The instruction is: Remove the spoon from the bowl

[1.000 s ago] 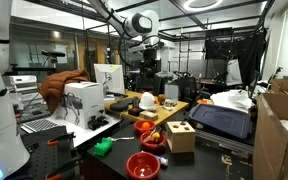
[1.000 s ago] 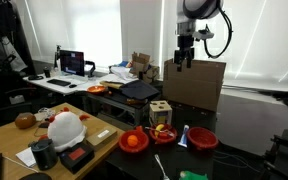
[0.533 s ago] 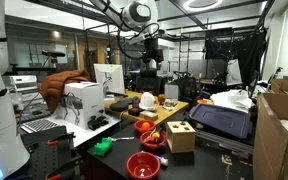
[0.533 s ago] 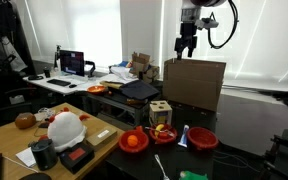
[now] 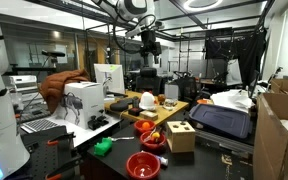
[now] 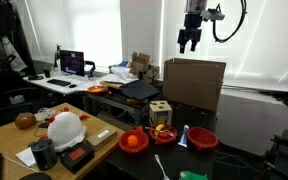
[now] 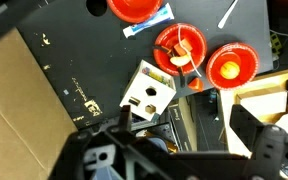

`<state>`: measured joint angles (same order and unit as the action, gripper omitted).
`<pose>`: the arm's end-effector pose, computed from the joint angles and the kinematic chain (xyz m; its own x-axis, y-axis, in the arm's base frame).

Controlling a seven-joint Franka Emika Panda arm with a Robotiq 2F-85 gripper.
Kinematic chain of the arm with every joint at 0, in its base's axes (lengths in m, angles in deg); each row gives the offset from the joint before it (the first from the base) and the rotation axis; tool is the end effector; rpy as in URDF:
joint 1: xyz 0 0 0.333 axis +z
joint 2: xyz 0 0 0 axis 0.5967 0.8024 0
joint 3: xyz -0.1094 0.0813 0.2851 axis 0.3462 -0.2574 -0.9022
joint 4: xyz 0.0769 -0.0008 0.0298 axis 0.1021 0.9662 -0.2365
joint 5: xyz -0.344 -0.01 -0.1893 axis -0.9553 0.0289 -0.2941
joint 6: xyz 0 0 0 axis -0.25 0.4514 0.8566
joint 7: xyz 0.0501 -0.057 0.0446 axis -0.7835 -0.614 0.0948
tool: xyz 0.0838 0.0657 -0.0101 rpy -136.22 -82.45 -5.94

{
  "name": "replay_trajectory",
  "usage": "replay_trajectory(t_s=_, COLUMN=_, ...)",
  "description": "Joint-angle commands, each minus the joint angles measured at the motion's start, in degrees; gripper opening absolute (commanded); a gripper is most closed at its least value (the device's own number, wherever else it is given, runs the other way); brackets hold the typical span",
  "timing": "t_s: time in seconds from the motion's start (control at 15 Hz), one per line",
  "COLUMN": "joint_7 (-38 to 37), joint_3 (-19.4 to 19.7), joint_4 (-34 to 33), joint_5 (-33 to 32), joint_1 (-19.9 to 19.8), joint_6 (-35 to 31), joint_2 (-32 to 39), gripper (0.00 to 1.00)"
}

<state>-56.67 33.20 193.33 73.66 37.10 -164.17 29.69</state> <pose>0.5933 0.0014 0.4823 0.9919 0.0011 0.1268 -0.0071 -0.9979 0.0644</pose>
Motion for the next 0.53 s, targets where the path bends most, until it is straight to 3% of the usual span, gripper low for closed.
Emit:
replay_trajectory(t_s=0.0, joint_7=1.0, joint_3=0.03, joint_4=2.98, joint_5=1.24, joint_1=-0.21, joint_6=1.17, joint_2=-2.87, gripper=1.0)
replay_trajectory(t_s=0.47, joint_7=0.03, joint_3=-0.02, joint_4=1.62, joint_5=1.08, joint_1=-0.06, joint_6=1.61, joint_2=-0.7, gripper=1.0)
